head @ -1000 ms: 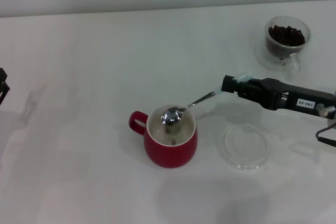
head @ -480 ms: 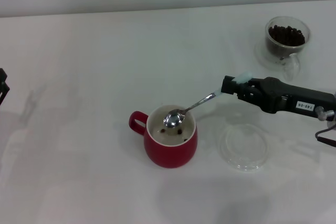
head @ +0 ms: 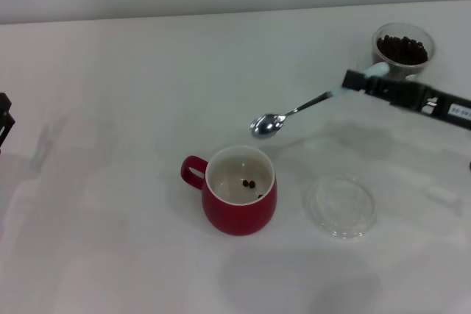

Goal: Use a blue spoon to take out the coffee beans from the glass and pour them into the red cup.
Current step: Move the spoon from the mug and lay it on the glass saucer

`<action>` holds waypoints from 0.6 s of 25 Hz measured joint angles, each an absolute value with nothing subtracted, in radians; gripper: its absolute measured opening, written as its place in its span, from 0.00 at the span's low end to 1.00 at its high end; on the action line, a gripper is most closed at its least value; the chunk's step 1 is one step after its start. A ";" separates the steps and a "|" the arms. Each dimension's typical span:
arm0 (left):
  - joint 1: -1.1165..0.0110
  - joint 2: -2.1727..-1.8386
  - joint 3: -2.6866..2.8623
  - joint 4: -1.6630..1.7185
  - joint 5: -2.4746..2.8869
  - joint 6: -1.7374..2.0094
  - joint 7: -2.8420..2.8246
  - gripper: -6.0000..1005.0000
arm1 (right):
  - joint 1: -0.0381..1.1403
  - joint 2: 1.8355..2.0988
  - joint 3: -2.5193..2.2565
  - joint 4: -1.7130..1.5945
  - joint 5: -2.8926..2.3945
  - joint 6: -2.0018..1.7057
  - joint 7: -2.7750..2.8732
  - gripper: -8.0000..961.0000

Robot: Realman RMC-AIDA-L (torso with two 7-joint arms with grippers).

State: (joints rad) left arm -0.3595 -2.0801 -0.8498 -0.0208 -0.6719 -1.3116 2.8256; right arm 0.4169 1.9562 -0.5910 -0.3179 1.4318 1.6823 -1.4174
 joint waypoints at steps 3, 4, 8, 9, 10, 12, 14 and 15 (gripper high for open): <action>-0.360 -2.080 -0.850 -0.021 -0.673 -1.312 2.826 0.77 | 0.403 1.937 -0.573 -0.316 1.433 1.682 -1.351 0.25; -0.360 -2.080 -0.850 -0.020 -0.674 -1.312 2.826 0.77 | 0.398 1.932 -0.573 -0.319 1.433 1.681 -1.338 0.25; -0.364 -2.080 -0.850 -0.020 -0.675 -1.311 2.826 0.77 | 0.368 1.909 -0.573 -0.323 1.431 1.669 -1.310 0.25; -0.365 -2.080 -0.851 -0.020 -0.675 -1.311 2.826 0.77 | 0.359 1.902 -0.572 -0.323 1.429 1.666 -1.310 0.25; -0.365 -2.080 -0.851 -0.020 -0.675 -1.311 2.826 0.77 | 0.352 1.897 -0.572 -0.323 1.429 1.666 -1.312 0.25; -0.366 -2.079 -0.851 -0.021 -0.675 -1.310 2.826 0.77 | 0.336 1.888 -0.575 -0.324 1.428 1.666 -1.319 0.25; -0.369 -2.079 -0.851 -0.023 -0.676 -1.303 2.826 0.77 | 0.322 1.881 -0.579 -0.324 1.426 1.666 -1.328 0.26; -0.371 -2.079 -0.851 -0.024 -0.676 -1.301 2.826 0.77 | 0.316 1.878 -0.580 -0.324 1.424 1.666 -1.333 0.26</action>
State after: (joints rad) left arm -0.3711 -2.0786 -0.8514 -0.0244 -0.6756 -1.3006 2.8256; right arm 0.3160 1.8783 -0.5796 -0.3238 1.4238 1.6662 -1.3329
